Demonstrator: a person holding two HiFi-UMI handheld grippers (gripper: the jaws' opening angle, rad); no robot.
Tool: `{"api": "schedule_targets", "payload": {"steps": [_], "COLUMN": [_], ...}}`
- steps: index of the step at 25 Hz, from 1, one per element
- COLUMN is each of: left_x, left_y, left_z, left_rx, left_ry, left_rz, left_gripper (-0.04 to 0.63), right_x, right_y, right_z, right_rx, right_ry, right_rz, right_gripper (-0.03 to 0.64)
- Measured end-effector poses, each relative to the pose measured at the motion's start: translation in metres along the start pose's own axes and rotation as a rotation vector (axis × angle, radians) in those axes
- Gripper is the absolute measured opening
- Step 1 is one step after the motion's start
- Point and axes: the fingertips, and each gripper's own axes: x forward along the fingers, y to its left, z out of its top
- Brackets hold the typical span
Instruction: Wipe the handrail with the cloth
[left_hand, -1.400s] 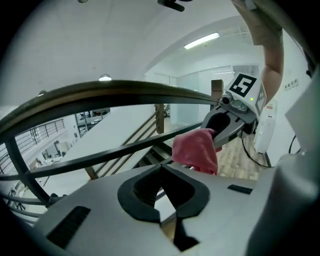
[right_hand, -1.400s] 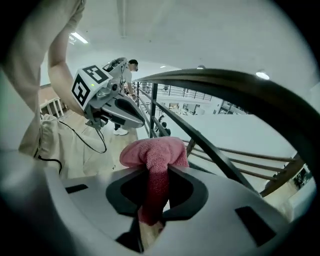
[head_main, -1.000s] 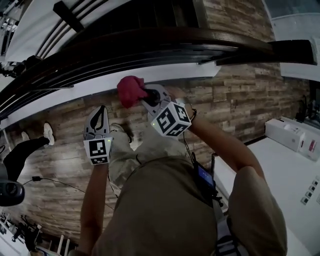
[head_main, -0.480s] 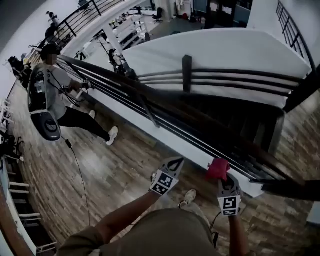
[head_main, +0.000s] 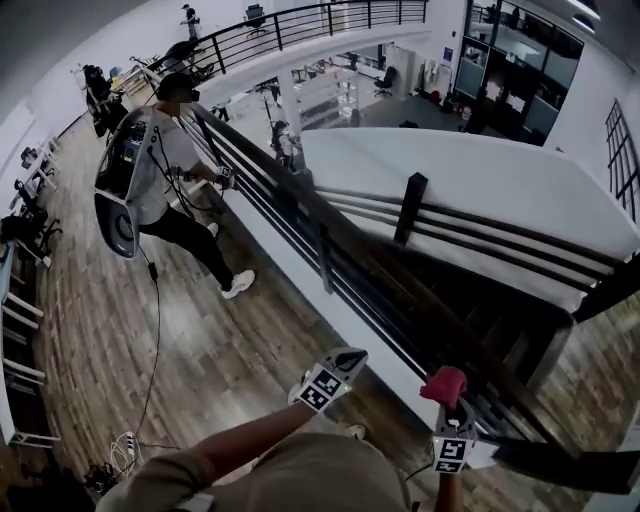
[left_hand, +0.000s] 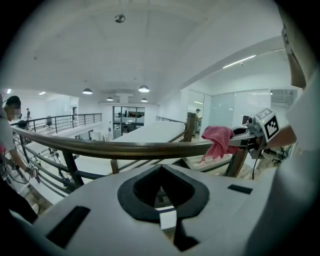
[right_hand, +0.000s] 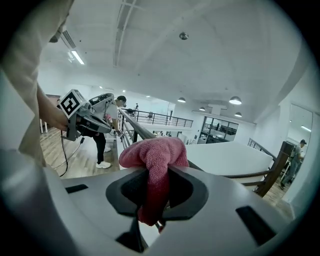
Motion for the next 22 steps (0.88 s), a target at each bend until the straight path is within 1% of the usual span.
{"api": "schedule_targets", "payload": {"steps": [4, 8, 12, 14, 17, 20, 22], "left_x": [0.008, 0.02, 0.057, 0.071, 0.076, 0.08, 0.087], "left_y": [-0.003, 0.007, 0.022, 0.04, 0.062, 0.071, 0.084], "left_z": [0.01, 0.029, 0.03, 0.033, 0.04, 0.052, 0.054], "left_rx": [-0.016, -0.039, -0.032, -0.02, 0.0, 0.018, 0.03], "left_ry": [-0.019, -0.031, -0.029, -0.017, 0.003, -0.009, -0.012], "left_rz": [0.028, 0.038, -0.015, -0.041, -0.06, -0.073, -0.081], "left_gripper": [0.017, 0.017, 0.017, 0.017, 0.017, 0.017, 0.017], "right_x": [-0.008, -0.003, 0.027, 0.046, 0.057, 0.064, 0.08], "right_y": [-0.02, -0.033, -0.044, -0.044, -0.04, -0.043, -0.037], "right_z": [-0.002, 0.004, -0.005, 0.004, 0.027, 0.032, 0.034], "right_rx": [0.025, 0.068, 0.057, 0.068, 0.066, 0.065, 0.071], "right_ry": [-0.009, 0.0, 0.029, 0.029, 0.031, 0.041, 0.043], "right_rz": [-0.013, -0.015, -0.033, -0.043, -0.052, -0.071, -0.061], "right_gripper": [0.074, 0.074, 0.074, 0.074, 0.074, 0.074, 0.074]}}
